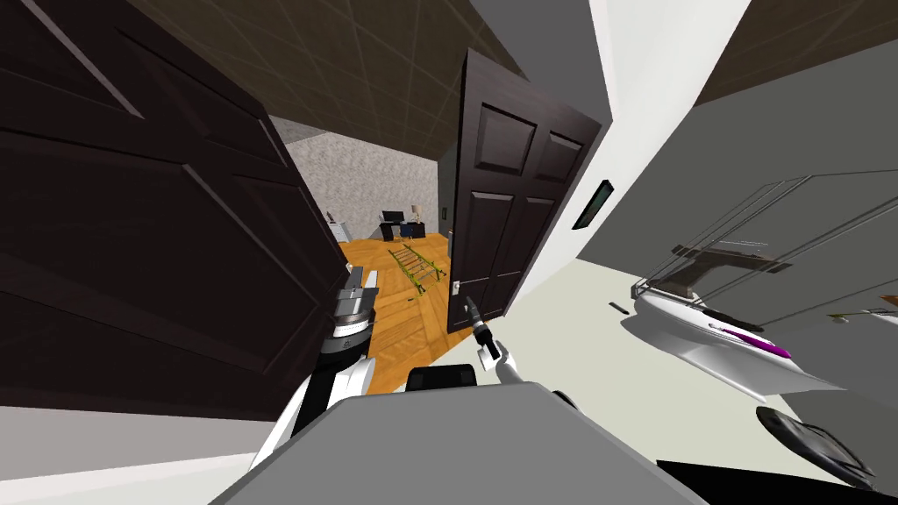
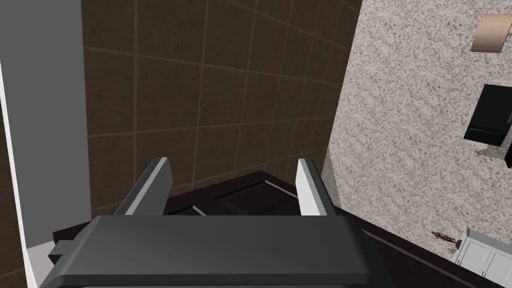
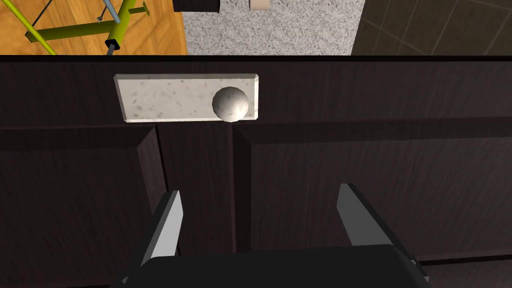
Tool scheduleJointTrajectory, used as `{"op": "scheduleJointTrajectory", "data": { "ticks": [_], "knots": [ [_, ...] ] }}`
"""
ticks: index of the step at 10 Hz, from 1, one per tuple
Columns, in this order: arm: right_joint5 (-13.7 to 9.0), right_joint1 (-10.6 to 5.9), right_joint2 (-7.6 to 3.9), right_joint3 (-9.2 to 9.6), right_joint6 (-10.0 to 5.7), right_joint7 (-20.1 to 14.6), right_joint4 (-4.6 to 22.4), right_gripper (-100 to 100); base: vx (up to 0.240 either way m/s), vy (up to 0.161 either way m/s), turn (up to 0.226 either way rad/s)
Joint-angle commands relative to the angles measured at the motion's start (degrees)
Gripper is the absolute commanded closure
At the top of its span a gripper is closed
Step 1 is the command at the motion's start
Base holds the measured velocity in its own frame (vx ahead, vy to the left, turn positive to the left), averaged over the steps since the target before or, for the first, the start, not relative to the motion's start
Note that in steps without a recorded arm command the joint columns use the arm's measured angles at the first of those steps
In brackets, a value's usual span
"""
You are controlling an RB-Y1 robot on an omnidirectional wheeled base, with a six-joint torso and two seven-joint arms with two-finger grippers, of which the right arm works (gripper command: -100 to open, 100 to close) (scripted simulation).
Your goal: Push the door open
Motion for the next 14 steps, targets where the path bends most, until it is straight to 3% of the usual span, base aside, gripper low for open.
{"op": "scheduleJointTrajectory", "data": {
  "ticks": [1,9,10,14],
  "knots": [
    [-0.09,0.08,-0.13,-0.15,-0.18,0.24,-0.05,-100,0.183,0.062,0.029],
    [-0.52,0.24,0.4,-0.88,-1.07,1.21,0.39,-100,0.174,0.044,0.02],
    [-0.52,0.24,0.4,-0.88,-1.07,1.21,0.39,100,-0.018,-0.003,0.0],
    [-0.52,0.24,0.4,-0.88,-1.07,1.21,0.39,100,-0.017,-0.006,0.004]
  ]
}}
